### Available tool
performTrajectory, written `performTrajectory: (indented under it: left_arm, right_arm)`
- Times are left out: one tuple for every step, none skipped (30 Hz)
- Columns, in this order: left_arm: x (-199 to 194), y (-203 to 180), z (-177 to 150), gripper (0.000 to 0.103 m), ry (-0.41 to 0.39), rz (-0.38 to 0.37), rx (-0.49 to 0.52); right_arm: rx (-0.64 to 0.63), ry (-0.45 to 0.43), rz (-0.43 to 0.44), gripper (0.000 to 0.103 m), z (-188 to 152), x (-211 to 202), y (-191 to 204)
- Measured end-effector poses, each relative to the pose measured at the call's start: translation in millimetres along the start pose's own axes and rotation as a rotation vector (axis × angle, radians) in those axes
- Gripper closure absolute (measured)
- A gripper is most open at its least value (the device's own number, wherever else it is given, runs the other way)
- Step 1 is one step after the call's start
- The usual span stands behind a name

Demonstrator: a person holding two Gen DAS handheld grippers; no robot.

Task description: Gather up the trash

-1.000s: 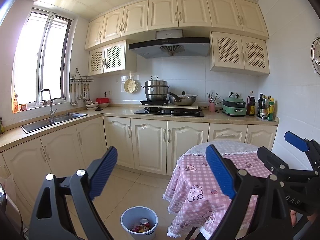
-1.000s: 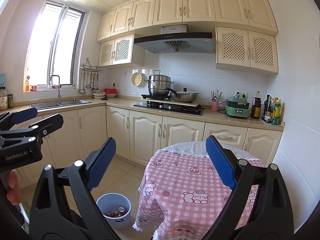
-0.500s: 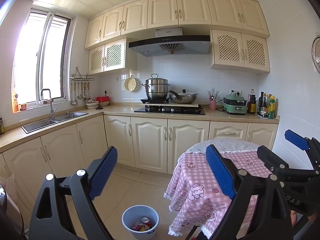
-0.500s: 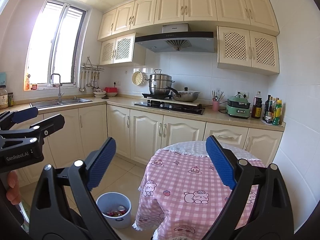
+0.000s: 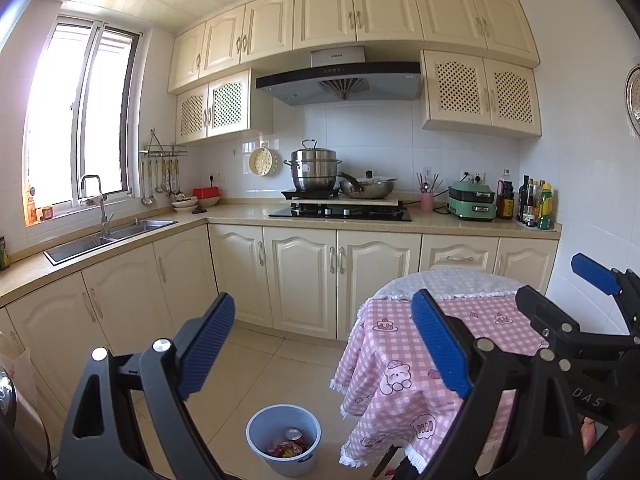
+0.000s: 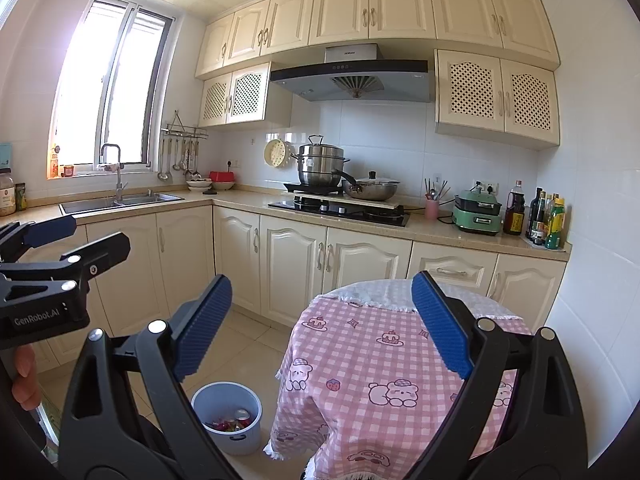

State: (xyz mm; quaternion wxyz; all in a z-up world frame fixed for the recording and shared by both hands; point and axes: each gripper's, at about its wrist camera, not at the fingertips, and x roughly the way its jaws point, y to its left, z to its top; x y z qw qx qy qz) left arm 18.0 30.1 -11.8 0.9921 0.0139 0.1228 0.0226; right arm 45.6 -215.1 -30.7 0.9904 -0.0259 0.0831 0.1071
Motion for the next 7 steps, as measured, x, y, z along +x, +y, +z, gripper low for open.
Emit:
performTrajectory:
  left_arm:
    - [2,0,-1,0.015,0.007,0.0,-0.001]
    - [4,1,-2,0.015,0.013,-0.001,-0.001]
    - [6,1,-4,0.015,0.019,0.0,-0.001]
    - [9,1,-5,0.015,0.026,0.004,-0.001]
    - [14,1,-7,0.015,0.039,0.012,0.0]
    - [19,2,-10,0.015,0.051,0.018,-0.001]
    - [24,2,-11,0.015,0.063,0.024,-0.001]
  right_arm:
    - [0.002,0.003,0.001,0.013,0,3,-1]
    - [0.005,0.01,0.001,0.013,-2,5,-2]
    - [0.007,0.015,0.001,0.013,-3,8,-3]
    - [0.01,0.024,-0.001,0.013,-5,13,-5]
    - [0.014,0.035,-0.003,0.013,-9,18,-8]
    - [0.019,0.046,-0.007,0.013,-11,23,-11]
    - [0.024,0.06,-0.012,0.013,-14,29,-15]
